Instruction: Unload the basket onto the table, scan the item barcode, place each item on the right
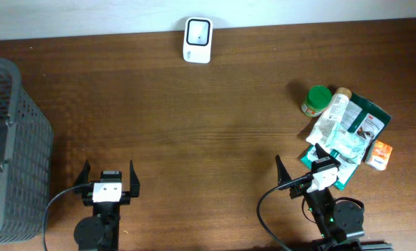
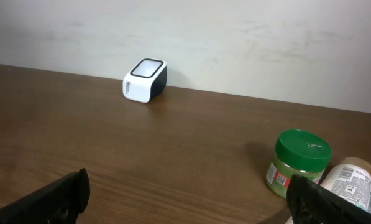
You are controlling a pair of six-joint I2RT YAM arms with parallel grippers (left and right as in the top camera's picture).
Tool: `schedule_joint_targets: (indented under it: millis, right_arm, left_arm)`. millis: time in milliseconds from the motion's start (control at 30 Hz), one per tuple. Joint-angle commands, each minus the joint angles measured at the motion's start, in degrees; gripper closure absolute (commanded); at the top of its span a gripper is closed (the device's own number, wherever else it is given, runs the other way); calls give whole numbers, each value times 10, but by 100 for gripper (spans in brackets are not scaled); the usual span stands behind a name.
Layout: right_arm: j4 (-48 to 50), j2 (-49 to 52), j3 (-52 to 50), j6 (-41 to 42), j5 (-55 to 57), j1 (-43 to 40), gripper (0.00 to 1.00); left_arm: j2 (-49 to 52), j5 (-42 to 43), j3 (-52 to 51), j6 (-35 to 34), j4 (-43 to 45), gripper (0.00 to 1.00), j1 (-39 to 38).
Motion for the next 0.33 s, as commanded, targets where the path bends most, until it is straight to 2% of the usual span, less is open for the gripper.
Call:
schedule_joint_targets:
  millis: [0, 300]
  right_arm:
    - [-3, -4, -3, 1, 3, 3, 2]
    - [-3, -4, -3, 1, 3, 3, 2]
  left_arm:
    - [-6, -2, -4, 9, 1, 1, 1]
    - [-6, -2, -4, 9, 0, 1, 1]
